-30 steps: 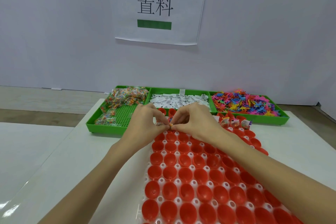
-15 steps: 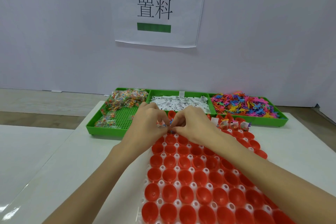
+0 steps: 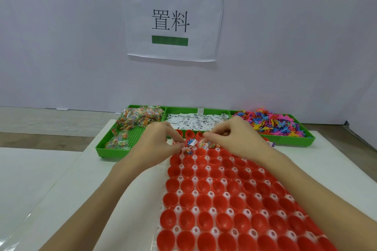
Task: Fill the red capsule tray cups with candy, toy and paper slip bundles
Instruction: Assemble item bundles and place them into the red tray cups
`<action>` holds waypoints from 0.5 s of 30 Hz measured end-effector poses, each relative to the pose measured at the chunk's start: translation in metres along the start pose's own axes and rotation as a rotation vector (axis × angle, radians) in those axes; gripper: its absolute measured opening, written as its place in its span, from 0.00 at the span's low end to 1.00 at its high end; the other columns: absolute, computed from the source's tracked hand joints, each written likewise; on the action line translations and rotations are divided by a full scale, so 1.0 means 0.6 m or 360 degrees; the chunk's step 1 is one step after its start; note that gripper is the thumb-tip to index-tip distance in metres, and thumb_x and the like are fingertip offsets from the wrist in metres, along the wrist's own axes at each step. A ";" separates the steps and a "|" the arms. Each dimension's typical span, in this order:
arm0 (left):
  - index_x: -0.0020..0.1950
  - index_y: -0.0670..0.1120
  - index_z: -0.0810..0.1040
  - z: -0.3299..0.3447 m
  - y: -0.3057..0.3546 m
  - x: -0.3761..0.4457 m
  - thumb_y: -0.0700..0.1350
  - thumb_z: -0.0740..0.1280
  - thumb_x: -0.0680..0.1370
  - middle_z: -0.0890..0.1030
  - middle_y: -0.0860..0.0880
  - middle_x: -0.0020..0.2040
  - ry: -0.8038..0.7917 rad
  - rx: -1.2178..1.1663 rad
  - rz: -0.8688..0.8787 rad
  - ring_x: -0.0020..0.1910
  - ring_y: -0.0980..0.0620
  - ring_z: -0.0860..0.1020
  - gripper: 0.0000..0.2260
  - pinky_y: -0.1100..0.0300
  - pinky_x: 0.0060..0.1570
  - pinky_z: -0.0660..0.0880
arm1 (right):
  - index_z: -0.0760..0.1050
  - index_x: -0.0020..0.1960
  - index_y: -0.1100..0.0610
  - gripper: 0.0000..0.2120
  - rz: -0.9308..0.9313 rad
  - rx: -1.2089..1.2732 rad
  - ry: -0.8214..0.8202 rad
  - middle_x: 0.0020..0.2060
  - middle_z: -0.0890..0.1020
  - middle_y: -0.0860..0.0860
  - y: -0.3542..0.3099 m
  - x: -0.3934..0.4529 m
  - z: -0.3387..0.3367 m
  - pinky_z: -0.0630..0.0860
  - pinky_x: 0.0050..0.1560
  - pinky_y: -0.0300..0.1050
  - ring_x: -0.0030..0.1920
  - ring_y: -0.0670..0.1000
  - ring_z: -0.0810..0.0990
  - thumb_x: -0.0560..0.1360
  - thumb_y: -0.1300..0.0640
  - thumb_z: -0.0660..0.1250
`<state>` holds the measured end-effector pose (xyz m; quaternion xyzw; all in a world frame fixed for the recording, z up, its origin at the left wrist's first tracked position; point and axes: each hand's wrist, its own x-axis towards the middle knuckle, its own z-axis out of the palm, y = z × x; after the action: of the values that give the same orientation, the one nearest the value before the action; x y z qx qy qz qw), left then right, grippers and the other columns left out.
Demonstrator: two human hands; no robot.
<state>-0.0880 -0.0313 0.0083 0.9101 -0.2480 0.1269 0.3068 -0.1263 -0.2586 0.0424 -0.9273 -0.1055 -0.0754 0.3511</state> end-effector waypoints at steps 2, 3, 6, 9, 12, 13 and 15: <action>0.47 0.54 0.88 -0.015 -0.014 0.004 0.46 0.75 0.76 0.80 0.63 0.42 0.0081 -0.0013 -0.0054 0.41 0.70 0.76 0.03 0.76 0.38 0.69 | 0.88 0.42 0.46 0.12 0.0020 0.0118 0.0042 0.30 0.84 0.48 0.014 -0.028 -0.024 0.68 0.30 0.36 0.25 0.46 0.72 0.79 0.45 0.69; 0.48 0.54 0.88 -0.021 -0.024 0.006 0.45 0.74 0.77 0.80 0.63 0.43 0.0143 0.0020 -0.0091 0.38 0.66 0.77 0.04 0.74 0.35 0.69 | 0.87 0.42 0.45 0.12 0.0038 0.0185 0.0075 0.34 0.86 0.49 0.021 -0.045 -0.035 0.71 0.34 0.40 0.28 0.48 0.76 0.79 0.44 0.69; 0.54 0.48 0.87 -0.039 -0.068 0.004 0.41 0.72 0.78 0.84 0.54 0.49 0.0298 0.0230 -0.0265 0.37 0.58 0.76 0.07 0.69 0.38 0.69 | 0.88 0.42 0.45 0.11 0.0126 0.0413 0.0199 0.36 0.87 0.45 0.041 -0.093 -0.054 0.72 0.38 0.30 0.33 0.39 0.80 0.79 0.47 0.69; 0.60 0.45 0.84 -0.047 -0.114 -0.006 0.44 0.72 0.79 0.84 0.46 0.59 0.0174 0.0478 -0.0478 0.50 0.47 0.79 0.11 0.55 0.53 0.72 | 0.87 0.41 0.47 0.12 0.0246 0.0576 0.0282 0.36 0.86 0.49 0.061 -0.128 -0.057 0.72 0.40 0.32 0.31 0.39 0.77 0.79 0.47 0.69; 0.61 0.48 0.84 -0.052 -0.136 -0.011 0.49 0.70 0.81 0.83 0.49 0.61 -0.0159 0.0602 -0.0493 0.57 0.47 0.80 0.11 0.57 0.54 0.72 | 0.88 0.40 0.48 0.12 0.0312 0.0675 0.0352 0.35 0.85 0.50 0.069 -0.146 -0.053 0.71 0.44 0.37 0.32 0.39 0.77 0.78 0.47 0.69; 0.60 0.49 0.85 -0.056 -0.138 -0.011 0.50 0.68 0.81 0.84 0.50 0.59 -0.0269 0.0626 -0.0448 0.55 0.49 0.80 0.11 0.58 0.52 0.73 | 0.88 0.40 0.48 0.12 0.0313 0.0679 0.0369 0.35 0.86 0.48 0.069 -0.149 -0.053 0.72 0.44 0.35 0.33 0.36 0.79 0.78 0.48 0.69; 0.56 0.50 0.86 -0.068 -0.140 -0.009 0.51 0.68 0.82 0.84 0.55 0.51 -0.0395 0.0600 -0.0378 0.48 0.55 0.79 0.09 0.61 0.47 0.72 | 0.87 0.39 0.47 0.12 0.0286 0.0685 0.0392 0.35 0.86 0.47 0.068 -0.153 -0.055 0.73 0.40 0.30 0.33 0.35 0.79 0.78 0.49 0.69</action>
<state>-0.0515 0.0537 -0.0035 0.9826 -0.1471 0.0212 0.1117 -0.2073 -0.3237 0.0213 -0.8209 0.0073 -0.1319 0.5556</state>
